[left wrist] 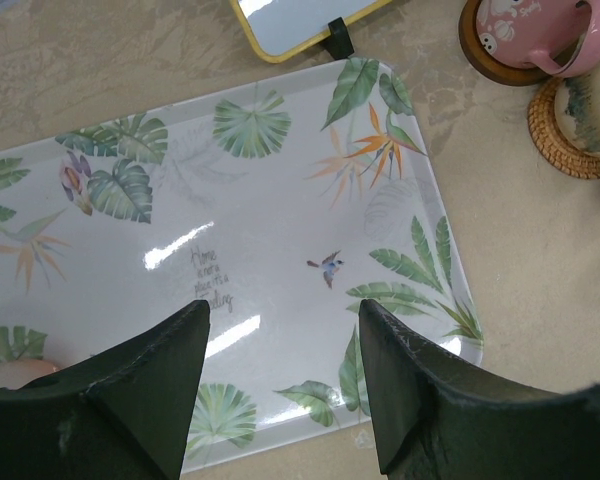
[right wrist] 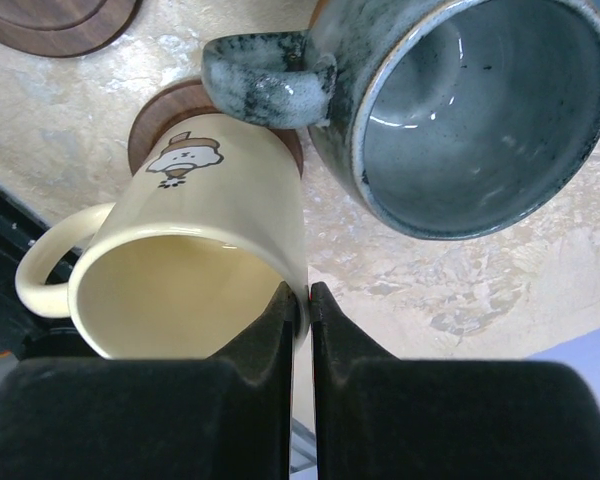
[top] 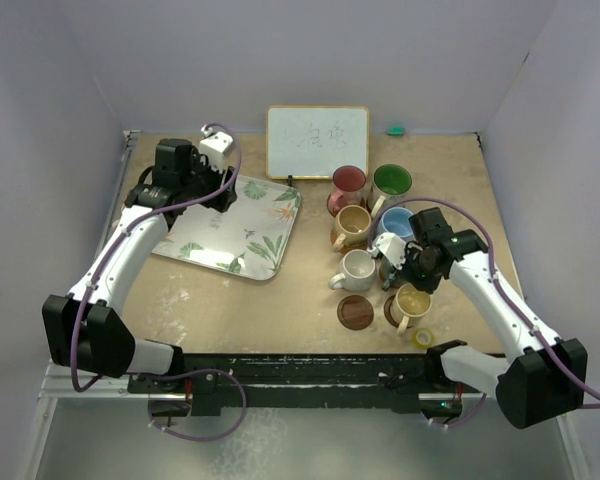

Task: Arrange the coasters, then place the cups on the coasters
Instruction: Place the cup on the coaster.

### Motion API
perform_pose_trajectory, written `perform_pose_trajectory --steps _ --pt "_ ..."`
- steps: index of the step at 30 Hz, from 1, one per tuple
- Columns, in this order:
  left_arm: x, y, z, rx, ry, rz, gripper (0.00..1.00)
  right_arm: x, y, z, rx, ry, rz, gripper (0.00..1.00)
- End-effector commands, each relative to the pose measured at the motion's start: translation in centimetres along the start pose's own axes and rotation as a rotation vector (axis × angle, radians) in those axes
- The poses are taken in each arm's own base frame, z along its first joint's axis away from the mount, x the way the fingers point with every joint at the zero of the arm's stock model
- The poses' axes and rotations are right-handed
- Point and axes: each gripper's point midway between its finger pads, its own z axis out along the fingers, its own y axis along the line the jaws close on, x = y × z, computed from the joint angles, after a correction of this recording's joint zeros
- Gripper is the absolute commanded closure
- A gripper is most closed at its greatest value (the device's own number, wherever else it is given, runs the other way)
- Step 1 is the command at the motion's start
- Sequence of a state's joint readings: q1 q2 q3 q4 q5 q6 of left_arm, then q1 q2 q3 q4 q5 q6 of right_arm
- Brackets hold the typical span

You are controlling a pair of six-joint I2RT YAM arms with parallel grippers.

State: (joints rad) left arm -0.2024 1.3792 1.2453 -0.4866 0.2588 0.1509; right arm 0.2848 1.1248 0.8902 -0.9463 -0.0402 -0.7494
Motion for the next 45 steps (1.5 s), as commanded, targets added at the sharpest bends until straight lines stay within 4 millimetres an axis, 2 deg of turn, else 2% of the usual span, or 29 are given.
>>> perform_pose_trajectory --steps 1,22,31,45 --pt "-2.1 0.0 -1.2 0.001 -0.081 0.031 0.41 -0.1 0.3 -1.9 0.005 -0.014 0.024 1.00" --pt "-2.3 -0.4 -1.9 0.009 -0.115 0.036 0.39 0.8 1.0 -3.0 0.059 -0.027 0.191 1.00" --pt "-2.3 -0.8 -1.9 0.026 -0.122 0.037 0.34 0.8 0.6 -2.9 0.090 -0.033 0.264 1.00" --pt "-2.0 -0.8 -1.8 0.029 -0.118 0.035 0.33 0.1 -0.2 -2.4 0.090 -0.030 0.338 1.00"
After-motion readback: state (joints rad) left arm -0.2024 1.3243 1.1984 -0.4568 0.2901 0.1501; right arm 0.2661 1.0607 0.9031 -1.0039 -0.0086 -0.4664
